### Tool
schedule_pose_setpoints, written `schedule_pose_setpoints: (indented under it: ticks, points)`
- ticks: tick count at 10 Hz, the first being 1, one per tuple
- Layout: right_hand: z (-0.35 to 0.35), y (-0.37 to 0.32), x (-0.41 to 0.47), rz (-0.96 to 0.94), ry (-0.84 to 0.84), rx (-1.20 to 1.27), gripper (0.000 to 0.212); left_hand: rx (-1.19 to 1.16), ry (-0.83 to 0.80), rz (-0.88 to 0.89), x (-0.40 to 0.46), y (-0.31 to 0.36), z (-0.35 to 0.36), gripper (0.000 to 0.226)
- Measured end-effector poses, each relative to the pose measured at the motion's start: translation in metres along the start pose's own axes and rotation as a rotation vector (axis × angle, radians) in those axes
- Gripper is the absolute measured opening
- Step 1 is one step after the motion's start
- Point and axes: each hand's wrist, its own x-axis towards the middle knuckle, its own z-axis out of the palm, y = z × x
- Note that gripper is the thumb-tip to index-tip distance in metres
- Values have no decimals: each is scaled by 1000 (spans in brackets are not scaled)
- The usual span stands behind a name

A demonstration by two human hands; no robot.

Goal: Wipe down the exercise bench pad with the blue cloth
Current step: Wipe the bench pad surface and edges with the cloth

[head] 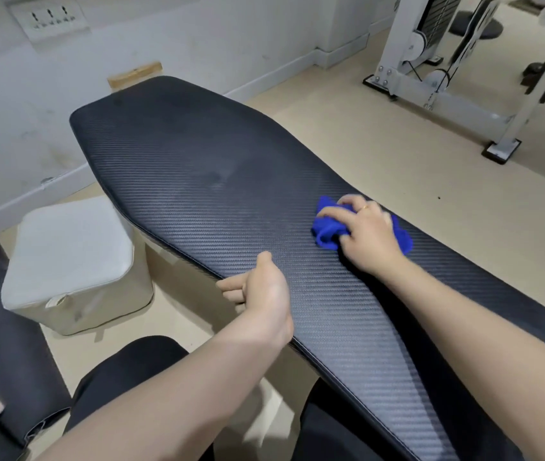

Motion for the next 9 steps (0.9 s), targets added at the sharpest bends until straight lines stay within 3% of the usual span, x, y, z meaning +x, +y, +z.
schedule_pose_setpoints:
  ticks: [1,2,3,4,5,6,7,8,9]
  points:
    - [4,16,27,135,33,9,49,-16,11,-43,4,-2,5,81]
    - [0,-1,-3,44,17,-18,49,42,47,-72,-11,7,9,81]
    - [-2,-4,-35,-211,-109,2,53,88,127,-62,-5,8,13,91]
    - [-7,19,-14,-140,-61,-25,51,59,138,-49,-5,4,16,92]
    - [-7,41,32,148,61,-1,49,46,129,-33,-3,2,16,91]
    - [-5,35,35,198,46,-6,47,32,130,-38,-1,2,18,92]
    - [-2,-2,-5,-58,8,-32,48,29,160,-37,0,3,19,94]
    - [0,-39,-50,-382,-218,37,52,-32,172,-49,-3,5,17,96]
    - [-5,-39,-43,-559,-349,37,55,-111,113,-80,-12,10,11,90]
